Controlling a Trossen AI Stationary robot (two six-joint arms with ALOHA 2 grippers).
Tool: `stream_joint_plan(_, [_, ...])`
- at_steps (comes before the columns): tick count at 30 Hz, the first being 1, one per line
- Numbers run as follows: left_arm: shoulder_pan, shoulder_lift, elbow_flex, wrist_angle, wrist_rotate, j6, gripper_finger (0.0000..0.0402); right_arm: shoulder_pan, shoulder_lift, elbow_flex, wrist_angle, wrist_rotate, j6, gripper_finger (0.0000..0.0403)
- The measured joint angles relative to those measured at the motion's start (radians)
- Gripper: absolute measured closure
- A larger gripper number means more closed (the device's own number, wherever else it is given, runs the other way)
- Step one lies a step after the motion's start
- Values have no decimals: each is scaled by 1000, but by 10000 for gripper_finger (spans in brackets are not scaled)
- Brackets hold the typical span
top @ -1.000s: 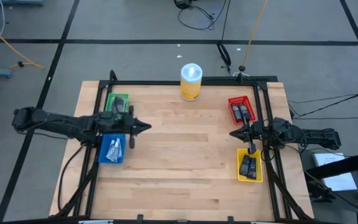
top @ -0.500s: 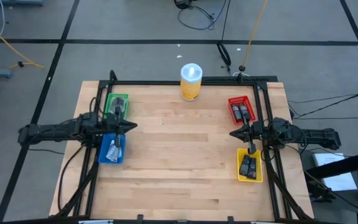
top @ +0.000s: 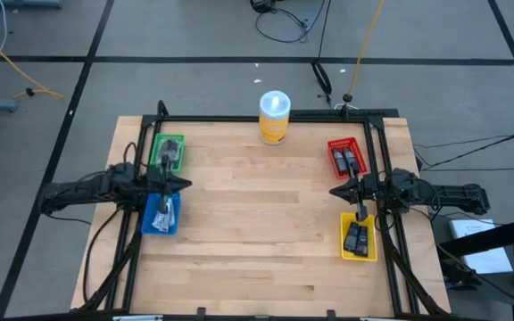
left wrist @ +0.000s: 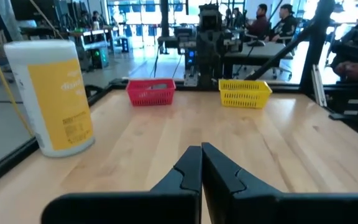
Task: Pick & Place Travel size toiletries
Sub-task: Return to home position
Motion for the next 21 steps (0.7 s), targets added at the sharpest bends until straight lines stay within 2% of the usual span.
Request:
stream_joint_plan(5, [0, 1, -6, -32, 0, 2, 390, 0, 0, 0, 0, 0, 0, 400])
stream_joint_plan(10, [0, 1, -7, -102, -8, -124, 374, 0, 0, 0, 0, 0, 0, 399])
stream_joint_plan(21, [0, 1, -7, -105, -11, -71, 370, 0, 0, 0, 1, 0, 0, 399])
